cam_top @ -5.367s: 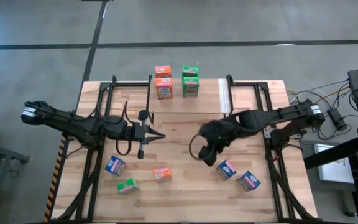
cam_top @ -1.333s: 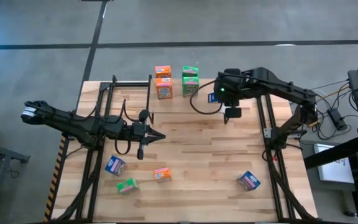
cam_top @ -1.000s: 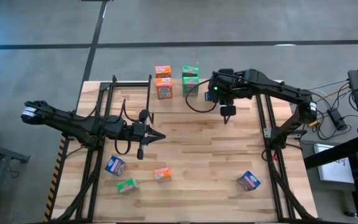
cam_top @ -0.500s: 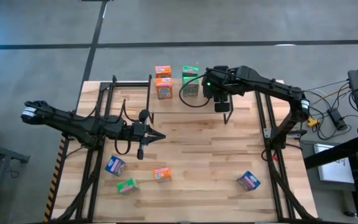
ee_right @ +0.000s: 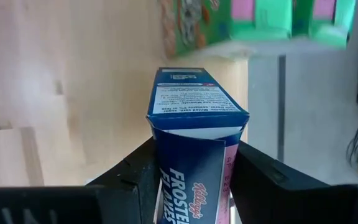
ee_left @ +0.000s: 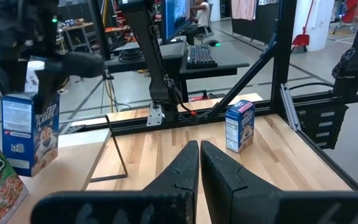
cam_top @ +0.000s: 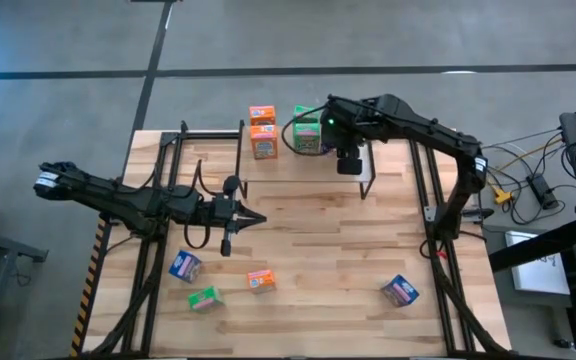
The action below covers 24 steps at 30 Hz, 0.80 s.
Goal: Stack cereal on shelf
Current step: Put the top right blue cereal box on the shelf
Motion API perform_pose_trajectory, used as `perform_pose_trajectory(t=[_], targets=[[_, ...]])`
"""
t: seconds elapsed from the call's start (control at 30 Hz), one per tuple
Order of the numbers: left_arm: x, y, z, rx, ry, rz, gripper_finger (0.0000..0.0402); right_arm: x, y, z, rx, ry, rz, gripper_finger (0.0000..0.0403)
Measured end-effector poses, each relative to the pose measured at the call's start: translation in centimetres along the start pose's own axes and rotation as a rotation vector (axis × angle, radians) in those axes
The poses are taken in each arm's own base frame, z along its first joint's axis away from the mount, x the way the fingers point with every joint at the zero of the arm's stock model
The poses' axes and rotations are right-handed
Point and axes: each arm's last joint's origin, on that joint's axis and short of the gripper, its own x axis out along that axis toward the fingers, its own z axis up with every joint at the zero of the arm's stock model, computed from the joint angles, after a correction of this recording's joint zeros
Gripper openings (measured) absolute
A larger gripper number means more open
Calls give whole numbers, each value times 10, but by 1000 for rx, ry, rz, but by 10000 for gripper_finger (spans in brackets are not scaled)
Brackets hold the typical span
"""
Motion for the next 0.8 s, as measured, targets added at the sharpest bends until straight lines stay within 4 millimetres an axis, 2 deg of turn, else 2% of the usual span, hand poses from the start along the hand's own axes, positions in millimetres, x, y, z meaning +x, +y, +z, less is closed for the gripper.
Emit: perform_pose_trajectory(t=[0.23,0.47,0.8], targets=[[0,0,1,16,-3,1,0,16,-15,-7,97,88,26,173],[0,0,2,30,-10,1,0,19,-19,-9,76,94,28,214],[-2,1,5,74,-26,4,0,-7,-27,-5,52,-1,-23,217]])
